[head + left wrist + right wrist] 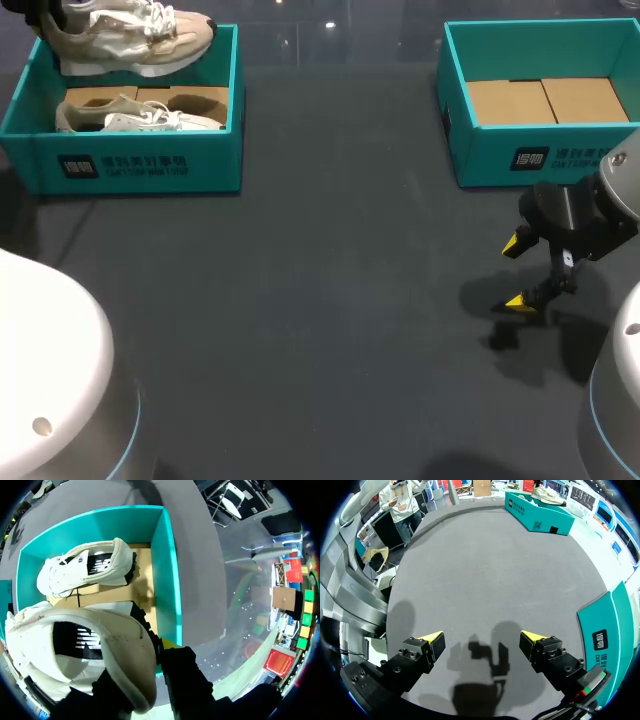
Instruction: Take the shoe out of the shoebox, open the shoe tongue, remove and reinsert the insole, then place the shoe into the shoebox
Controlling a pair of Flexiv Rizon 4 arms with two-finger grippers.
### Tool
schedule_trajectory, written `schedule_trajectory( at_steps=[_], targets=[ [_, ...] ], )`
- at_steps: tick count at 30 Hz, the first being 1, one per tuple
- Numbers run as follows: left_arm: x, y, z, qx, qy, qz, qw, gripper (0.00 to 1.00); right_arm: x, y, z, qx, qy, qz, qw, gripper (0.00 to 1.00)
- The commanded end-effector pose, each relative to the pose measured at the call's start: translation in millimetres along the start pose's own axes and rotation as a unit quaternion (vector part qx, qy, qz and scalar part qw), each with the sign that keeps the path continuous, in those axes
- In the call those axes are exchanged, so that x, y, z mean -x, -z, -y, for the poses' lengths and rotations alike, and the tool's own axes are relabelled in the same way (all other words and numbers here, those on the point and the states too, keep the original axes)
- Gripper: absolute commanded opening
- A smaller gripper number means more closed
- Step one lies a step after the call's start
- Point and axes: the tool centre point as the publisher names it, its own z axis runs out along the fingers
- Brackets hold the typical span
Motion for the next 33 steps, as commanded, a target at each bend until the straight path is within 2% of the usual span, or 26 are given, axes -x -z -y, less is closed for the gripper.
schedule_trajectory(
  at_steps=[1, 11, 16, 24, 33],
  targets=[
    [0.9, -6, -10, -0.007, 0.007, -0.015, 1.000, 0.00, -1.2, 0, -0.4, -0.002, 0.000, 0.001, 1.000, 1.00],
    [0.9, -6, -10, -0.007, 0.007, -0.015, 1.000, 0.00, -1.2, 0, -0.4, -0.002, 0.000, 0.001, 1.000, 1.00],
    [6.2, -25, -5, -0.024, 0.001, -0.024, 0.999, 0.00, -1.2, 0, -0.4, -0.002, 0.000, 0.001, 1.000, 1.00],
    [3.6, -41, 3, -0.037, 0.005, -0.028, 0.999, 0.00, -1.2, 0, -0.4, -0.002, 0.000, 0.001, 1.000, 1.00],
    [8.0, -58, 14, -0.034, 0.003, -0.046, 0.998, 0.00, -1.2, 0, -0.4, -0.002, 0.000, 0.001, 1.000, 1.00]
  ],
)
